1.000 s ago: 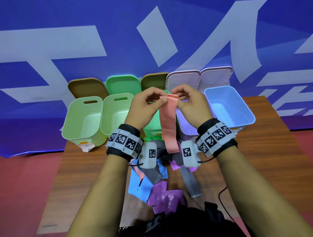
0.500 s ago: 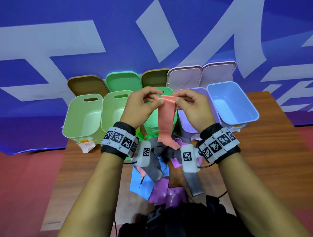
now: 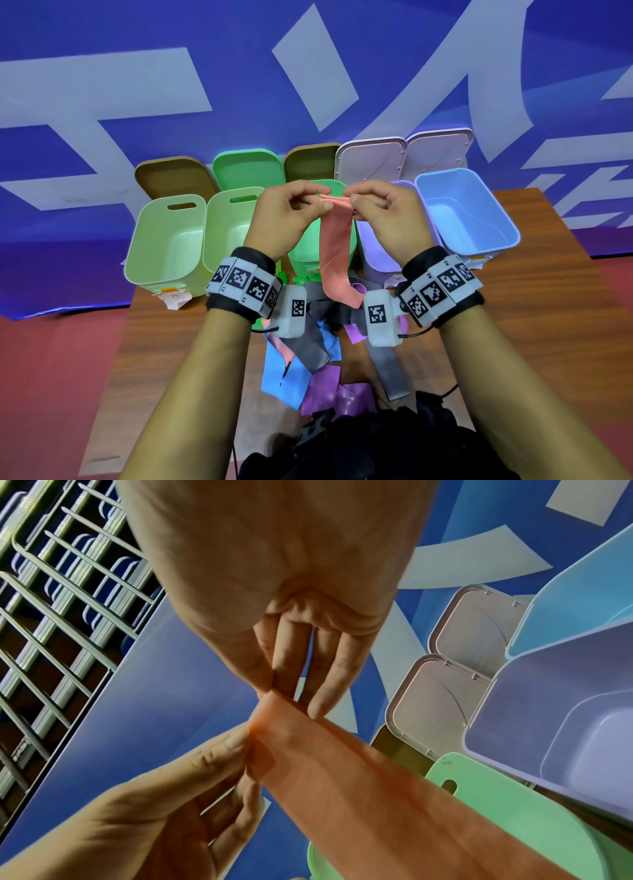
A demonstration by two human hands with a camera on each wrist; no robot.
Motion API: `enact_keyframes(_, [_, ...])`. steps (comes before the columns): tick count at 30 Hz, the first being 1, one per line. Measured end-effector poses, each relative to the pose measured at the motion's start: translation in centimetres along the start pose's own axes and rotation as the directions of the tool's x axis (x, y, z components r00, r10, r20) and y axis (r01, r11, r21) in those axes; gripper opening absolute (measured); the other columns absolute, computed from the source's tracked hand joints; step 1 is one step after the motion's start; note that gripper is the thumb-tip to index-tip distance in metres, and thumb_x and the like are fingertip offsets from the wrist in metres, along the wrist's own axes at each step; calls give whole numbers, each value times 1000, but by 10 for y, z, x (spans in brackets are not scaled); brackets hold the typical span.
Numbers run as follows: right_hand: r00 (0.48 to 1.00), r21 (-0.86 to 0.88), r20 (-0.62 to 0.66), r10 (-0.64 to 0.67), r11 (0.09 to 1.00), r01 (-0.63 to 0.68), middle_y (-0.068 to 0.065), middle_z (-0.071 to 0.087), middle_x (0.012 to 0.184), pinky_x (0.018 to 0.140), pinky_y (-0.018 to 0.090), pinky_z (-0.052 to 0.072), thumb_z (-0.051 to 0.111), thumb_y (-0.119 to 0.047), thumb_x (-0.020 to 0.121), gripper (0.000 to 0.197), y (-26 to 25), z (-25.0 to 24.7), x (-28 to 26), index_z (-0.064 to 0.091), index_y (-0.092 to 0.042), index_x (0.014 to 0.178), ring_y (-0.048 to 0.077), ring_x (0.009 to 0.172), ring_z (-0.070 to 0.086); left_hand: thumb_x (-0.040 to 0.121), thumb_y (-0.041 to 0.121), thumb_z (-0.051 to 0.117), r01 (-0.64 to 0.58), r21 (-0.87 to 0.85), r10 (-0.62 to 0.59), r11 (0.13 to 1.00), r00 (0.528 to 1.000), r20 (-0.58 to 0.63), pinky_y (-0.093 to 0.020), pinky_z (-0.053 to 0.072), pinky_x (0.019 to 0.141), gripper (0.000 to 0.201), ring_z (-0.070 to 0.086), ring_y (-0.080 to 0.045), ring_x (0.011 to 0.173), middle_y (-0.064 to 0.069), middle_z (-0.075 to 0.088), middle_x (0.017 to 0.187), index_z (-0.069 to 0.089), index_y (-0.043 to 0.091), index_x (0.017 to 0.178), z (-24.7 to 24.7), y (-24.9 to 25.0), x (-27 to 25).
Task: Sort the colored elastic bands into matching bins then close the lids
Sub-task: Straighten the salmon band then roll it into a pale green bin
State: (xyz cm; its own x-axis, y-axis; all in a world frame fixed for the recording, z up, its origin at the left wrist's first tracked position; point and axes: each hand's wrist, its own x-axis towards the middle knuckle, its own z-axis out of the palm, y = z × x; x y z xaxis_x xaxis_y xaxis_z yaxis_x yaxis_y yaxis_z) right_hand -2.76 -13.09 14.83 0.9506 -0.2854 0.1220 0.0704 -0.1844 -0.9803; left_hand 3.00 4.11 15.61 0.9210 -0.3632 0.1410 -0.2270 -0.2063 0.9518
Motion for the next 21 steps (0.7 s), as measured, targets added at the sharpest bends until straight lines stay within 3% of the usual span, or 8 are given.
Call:
enact_keyframes(3, [1000,1,11,6,1000,-6,8,76,85,93,51,55,60,-8,91,21,1,0,-1,75,-23,91,28,92,71,84,12,76,-13,20,13,1000,1000,-2,-48,56,89,13,62,-18,78,-8,70,82,76,16,97,-1,0,-1])
enact_keyframes(7, [1000,-6,6,9,1000,-9,6,75,85,92,53,55,60,-16,87,19,1,0,-1,76,-26,88,28,93,71,86,11,74,-38,19,38,999,999,9,-46,55,90,11,68,-27,88,-4,74,88,76,17,95,-1,1,-2])
enact_keyframes(13, [997,17,67,-44,999,43,5,75,95,97,45,54,73,-14,87,8,1,1,-6,74,-12,95,23,97,70,88,10,72,-43,-15,43,999,999,6,-42,56,92,10,70,-24,92,-6,75,93,75,14,96,1,-1,-3])
enact_keyframes(15, [996,19,69,-49,999,48,4,75,96,96,41,54,76,-16,86,12,1,1,-7,74,-11,96,21,97,70,88,10,72,-48,-14,48,999,999,-2,-41,56,90,9,69,-25,90,-6,74,91,75,13,96,2,-1,-3])
enact_keyframes(21, [997,-51,31,-72,996,74,-1,75,92,93,37,54,74,-12,86,9,1,1,-7,76,-15,94,17,93,69,86,8,73,-61,8,61,998,998,-4,-30,55,83,10,64,-11,81,1,71,85,75,12,95,3,-2,-4])
